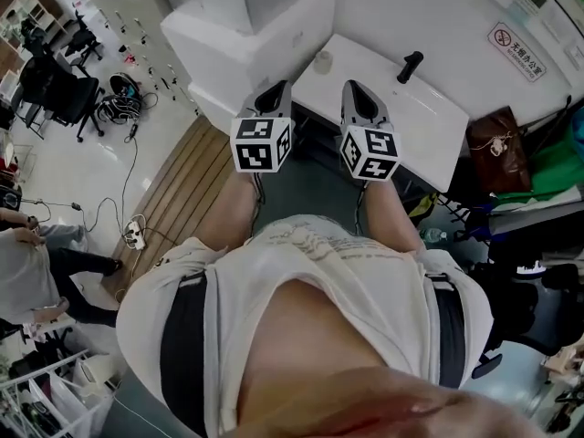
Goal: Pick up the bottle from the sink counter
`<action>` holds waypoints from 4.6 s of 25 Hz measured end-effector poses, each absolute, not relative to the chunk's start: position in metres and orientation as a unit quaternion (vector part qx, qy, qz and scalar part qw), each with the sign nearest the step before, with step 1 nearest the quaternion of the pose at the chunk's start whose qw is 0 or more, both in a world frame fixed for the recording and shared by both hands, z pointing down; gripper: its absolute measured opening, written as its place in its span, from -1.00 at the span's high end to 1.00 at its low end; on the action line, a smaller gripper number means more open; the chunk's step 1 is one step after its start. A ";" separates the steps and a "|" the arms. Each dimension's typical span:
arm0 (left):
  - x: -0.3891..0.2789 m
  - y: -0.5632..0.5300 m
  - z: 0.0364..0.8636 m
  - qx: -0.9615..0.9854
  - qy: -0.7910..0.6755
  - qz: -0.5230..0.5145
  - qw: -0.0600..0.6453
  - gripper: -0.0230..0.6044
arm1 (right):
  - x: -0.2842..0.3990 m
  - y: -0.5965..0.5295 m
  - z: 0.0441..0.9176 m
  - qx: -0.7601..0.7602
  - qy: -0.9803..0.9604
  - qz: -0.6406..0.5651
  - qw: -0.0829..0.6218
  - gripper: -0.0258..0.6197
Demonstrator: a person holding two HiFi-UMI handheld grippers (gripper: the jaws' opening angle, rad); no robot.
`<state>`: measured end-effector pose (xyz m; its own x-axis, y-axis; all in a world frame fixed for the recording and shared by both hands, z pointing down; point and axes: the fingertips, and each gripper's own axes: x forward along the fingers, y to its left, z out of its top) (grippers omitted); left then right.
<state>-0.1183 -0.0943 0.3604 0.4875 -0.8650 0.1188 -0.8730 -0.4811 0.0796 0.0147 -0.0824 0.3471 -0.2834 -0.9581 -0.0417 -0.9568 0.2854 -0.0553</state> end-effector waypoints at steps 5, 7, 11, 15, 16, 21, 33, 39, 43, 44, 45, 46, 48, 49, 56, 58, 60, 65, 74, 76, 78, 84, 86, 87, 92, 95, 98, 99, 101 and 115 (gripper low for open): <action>-0.139 -0.131 0.362 0.864 -0.499 0.043 0.053 0.86 | -0.005 -0.118 0.347 -0.605 0.795 -0.012 0.036 0.85; -0.145 -0.142 0.365 0.865 -0.498 0.049 0.047 0.86 | -0.010 -0.126 0.347 -0.610 0.791 -0.011 0.038 0.85; -0.146 -0.160 0.380 0.869 -0.487 0.058 0.064 0.86 | -0.010 -0.140 0.358 -0.619 0.785 -0.021 0.033 0.84; -0.140 -0.173 0.390 0.874 -0.476 0.068 0.068 0.86 | -0.002 -0.152 0.366 -0.630 0.775 -0.029 0.030 0.85; -0.139 -0.176 0.392 0.875 -0.473 0.069 0.070 0.86 | -0.001 -0.154 0.367 -0.632 0.774 -0.029 0.030 0.85; -0.128 -0.196 0.400 0.877 -0.470 0.071 0.072 0.86 | 0.008 -0.174 0.374 -0.633 0.773 -0.029 0.028 0.84; -0.078 -0.271 0.402 0.873 -0.477 0.077 0.063 0.86 | 0.059 -0.250 0.375 -0.624 0.781 -0.031 0.031 0.85; -0.058 -0.313 0.402 0.865 -0.492 0.079 0.061 0.86 | 0.078 -0.294 0.377 -0.613 0.789 -0.036 0.035 0.85; -0.047 -0.338 0.401 0.861 -0.499 0.080 0.061 0.86 | 0.086 -0.322 0.377 -0.604 0.795 -0.037 0.038 0.85; -0.044 -0.344 0.401 0.859 -0.502 0.080 0.061 0.86 | 0.087 -0.329 0.377 -0.601 0.797 -0.038 0.037 0.85; -0.042 -0.351 0.401 0.858 -0.504 0.079 0.062 0.86 | 0.088 -0.336 0.377 -0.598 0.800 -0.038 0.036 0.85; -0.040 -0.357 0.402 0.856 -0.507 0.079 0.064 0.86 | 0.089 -0.342 0.378 -0.594 0.803 -0.038 0.034 0.85; -0.035 -0.368 0.405 0.852 -0.513 0.080 0.066 0.86 | 0.092 -0.354 0.381 -0.586 0.809 -0.038 0.031 0.85; -0.032 -0.374 0.407 0.851 -0.515 0.082 0.066 0.86 | 0.093 -0.360 0.384 -0.583 0.811 -0.040 0.030 0.85; -0.030 -0.401 0.431 0.840 -0.529 0.099 0.074 0.86 | 0.097 -0.387 0.405 -0.562 0.825 -0.059 0.016 0.85; -0.037 -0.408 0.440 0.837 -0.531 0.104 0.079 0.86 | 0.095 -0.393 0.413 -0.561 0.825 -0.070 0.013 0.85; -0.041 -0.413 0.448 0.840 -0.524 0.112 0.082 0.86 | 0.092 -0.396 0.417 -0.563 0.823 -0.076 0.011 0.85; -0.027 -0.419 0.469 0.871 -0.464 0.147 0.061 0.86 | 0.093 -0.401 0.418 -0.575 0.813 -0.086 0.008 0.85; -0.010 -0.431 0.517 0.894 -0.394 0.209 0.040 0.86 | 0.102 -0.408 0.427 -0.617 0.782 -0.088 -0.011 0.85; -0.004 -0.434 0.523 0.901 -0.381 0.206 0.040 0.86 | 0.106 -0.406 0.427 -0.626 0.775 -0.085 -0.015 0.85; 0.004 -0.436 0.529 0.907 -0.366 0.202 0.044 0.86 | 0.113 -0.403 0.425 -0.636 0.767 -0.081 -0.019 0.85; 0.028 -0.431 0.555 0.926 -0.306 0.210 0.069 0.06 | 0.133 -0.392 0.430 -0.664 0.742 -0.090 -0.022 0.85; 0.032 -0.429 0.568 0.923 -0.298 0.235 0.061 -0.05 | 0.136 -0.388 0.430 -0.668 0.738 -0.089 -0.024 0.85; 0.034 -0.429 0.573 0.923 -0.294 0.244 0.055 -0.07 | 0.137 -0.386 0.430 -0.671 0.736 -0.088 -0.025 0.84; 0.046 -0.428 0.597 0.925 -0.282 0.252 0.047 -0.10 | 0.151 -0.375 0.430 -0.687 0.721 -0.087 -0.030 0.85; 0.050 -0.429 0.610 0.924 -0.276 0.260 0.049 -0.12 | 0.159 -0.371 0.428 -0.697 0.711 -0.086 -0.030 0.85; 0.051 -0.429 0.624 0.925 -0.269 0.264 0.056 -0.16 | 0.163 -0.367 0.431 -0.702 0.706 -0.088 -0.031 0.85; 0.051 -0.429 0.628 0.925 -0.266 0.264 0.058 -0.17 | 0.163 -0.366 0.431 -0.702 0.706 -0.087 -0.032 0.85; 0.049 -0.429 0.637 0.925 -0.264 0.268 0.061 -0.19 | 0.161 -0.365 0.430 -0.701 0.707 -0.083 -0.033 0.85; 0.067 -0.430 0.650 0.944 -0.228 0.220 0.089 -0.31 | 0.170 -0.354 0.438 -0.717 0.689 -0.089 -0.053 0.85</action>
<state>0.0670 -0.4295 0.6503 0.7987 -0.3918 0.4567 -0.4702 -0.8800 0.0675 0.1700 -0.3544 0.4381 0.0342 -0.9789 0.2013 -0.9980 -0.0443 -0.0460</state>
